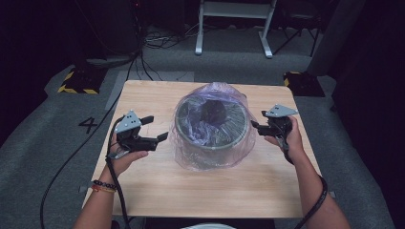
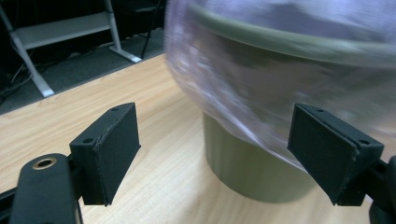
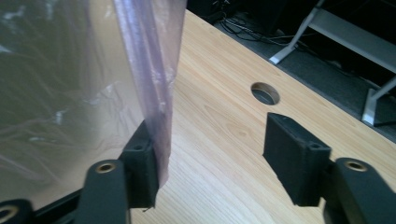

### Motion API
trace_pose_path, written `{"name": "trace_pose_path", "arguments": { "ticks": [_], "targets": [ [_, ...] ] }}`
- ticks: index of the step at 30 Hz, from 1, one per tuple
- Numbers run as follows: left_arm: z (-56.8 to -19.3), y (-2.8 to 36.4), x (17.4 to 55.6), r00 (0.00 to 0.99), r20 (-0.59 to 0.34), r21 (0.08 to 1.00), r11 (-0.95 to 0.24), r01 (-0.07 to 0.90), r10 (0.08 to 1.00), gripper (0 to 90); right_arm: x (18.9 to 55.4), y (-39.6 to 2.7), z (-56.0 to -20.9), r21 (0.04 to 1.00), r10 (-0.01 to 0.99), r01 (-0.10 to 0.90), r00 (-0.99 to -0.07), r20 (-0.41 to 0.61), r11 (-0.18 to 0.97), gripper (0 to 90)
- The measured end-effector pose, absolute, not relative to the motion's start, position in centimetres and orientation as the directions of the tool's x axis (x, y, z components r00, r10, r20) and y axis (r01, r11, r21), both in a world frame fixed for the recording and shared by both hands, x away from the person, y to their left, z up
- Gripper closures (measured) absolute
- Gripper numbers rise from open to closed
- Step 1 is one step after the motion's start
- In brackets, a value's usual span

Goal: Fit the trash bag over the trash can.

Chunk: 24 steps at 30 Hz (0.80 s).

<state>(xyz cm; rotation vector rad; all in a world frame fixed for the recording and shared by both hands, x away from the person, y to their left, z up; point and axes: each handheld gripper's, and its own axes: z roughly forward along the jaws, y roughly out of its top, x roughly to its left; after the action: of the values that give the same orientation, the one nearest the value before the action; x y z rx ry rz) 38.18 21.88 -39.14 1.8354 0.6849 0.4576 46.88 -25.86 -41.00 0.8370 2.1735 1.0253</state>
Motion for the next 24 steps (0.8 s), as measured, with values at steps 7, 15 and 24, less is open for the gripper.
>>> {"name": "trace_pose_path", "arguments": {
  "ticks": [7, 15, 24],
  "targets": [
    [-39.7, 19.0, 36.2, 0.826, 0.006, 0.916, -0.335, 0.222, 0.563, 15.6, 45.7, -27.1, -40.2, 0.835, 0.724, 0.254, -0.652, -0.225, 0.488, 29.5],
    [-41.1, 15.9, 35.5, 0.878, 0.027, 0.893, -0.407, 0.194, 0.478, 26.8, 43.7, -26.1, -39.2, 0.787, 0.684, 0.191, -0.638, -0.355, 0.587, 38.1],
    [-41.8, 14.9, 35.8, 0.870, 0.050, 0.867, -0.454, 0.206, 0.490, 43.5, 41.5, -26.5, -38.0, 0.841, 0.692, 0.142, -0.646, -0.321, 0.522, 36.2]
  ]
}}
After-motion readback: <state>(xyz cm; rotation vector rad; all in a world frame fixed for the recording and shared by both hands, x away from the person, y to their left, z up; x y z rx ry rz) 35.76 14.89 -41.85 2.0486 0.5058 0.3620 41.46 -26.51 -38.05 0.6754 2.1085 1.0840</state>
